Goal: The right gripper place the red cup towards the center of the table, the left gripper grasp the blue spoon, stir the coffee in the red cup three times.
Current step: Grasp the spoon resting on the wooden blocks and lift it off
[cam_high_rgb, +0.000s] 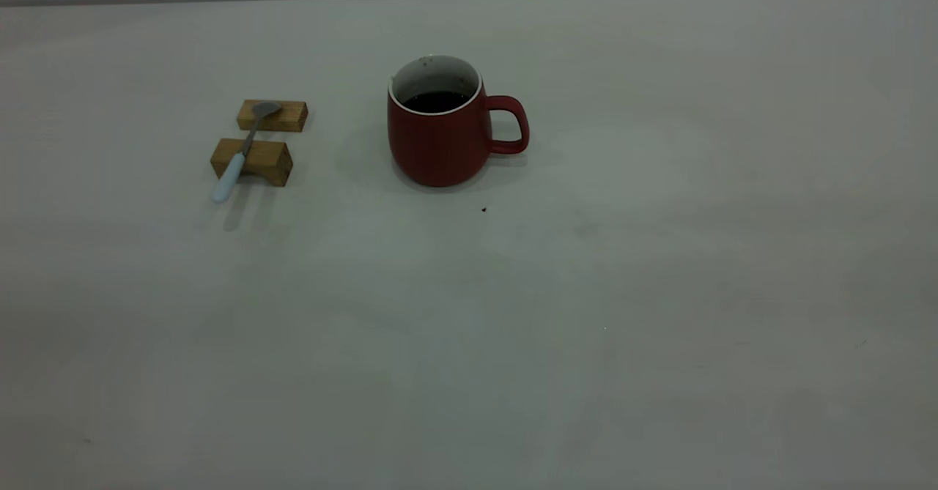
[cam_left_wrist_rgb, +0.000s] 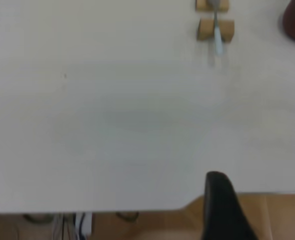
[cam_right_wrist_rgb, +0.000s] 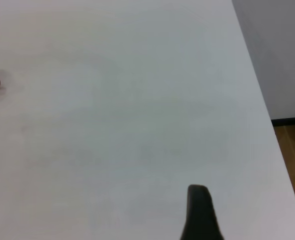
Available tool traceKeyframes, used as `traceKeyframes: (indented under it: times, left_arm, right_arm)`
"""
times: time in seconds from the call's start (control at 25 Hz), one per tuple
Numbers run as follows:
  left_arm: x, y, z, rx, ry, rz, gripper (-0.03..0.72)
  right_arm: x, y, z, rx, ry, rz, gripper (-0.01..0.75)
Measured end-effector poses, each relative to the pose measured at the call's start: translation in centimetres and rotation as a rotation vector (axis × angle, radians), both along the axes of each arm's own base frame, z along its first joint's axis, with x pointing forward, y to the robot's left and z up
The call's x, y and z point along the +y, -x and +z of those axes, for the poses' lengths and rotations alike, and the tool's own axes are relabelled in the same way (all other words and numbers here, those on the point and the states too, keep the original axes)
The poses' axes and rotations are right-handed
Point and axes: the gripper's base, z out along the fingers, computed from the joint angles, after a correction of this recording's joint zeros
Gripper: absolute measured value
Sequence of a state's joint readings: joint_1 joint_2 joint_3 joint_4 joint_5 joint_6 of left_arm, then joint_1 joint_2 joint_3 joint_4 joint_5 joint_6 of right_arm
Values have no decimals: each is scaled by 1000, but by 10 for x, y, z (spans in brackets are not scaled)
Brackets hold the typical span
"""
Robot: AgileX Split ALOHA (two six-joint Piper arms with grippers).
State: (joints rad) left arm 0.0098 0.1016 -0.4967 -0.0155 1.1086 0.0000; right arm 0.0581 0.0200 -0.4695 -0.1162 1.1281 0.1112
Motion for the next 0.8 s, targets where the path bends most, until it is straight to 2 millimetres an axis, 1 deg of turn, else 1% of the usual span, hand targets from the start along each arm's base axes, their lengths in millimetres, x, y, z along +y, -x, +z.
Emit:
traceKeyframes:
  times: [0.12,0.24,0.36,0.48,0.6,0.8]
  left_arm:
    - [0,-23,1,120,12,12,543]
    - [1,-51,3,262,18,20,589]
    - [1,-87,2,358,21,24,595]
    - [1,-126,-4,406,22,27,594]
    - [0,-167,-18,451,49,26,593]
    - [-2,-232,-54,547,57,-12,593]
  right_arm:
    - [0,0,0,0,0,0,574]
    - [0,0,0,-1,0,0,574]
    - [0,0,0,-1,0,0,574]
    - [0,0,0,-1,0,0,574]
    - [0,0,0,-1,0,0,574]
    - [0,0,0,-1,0,0,574]
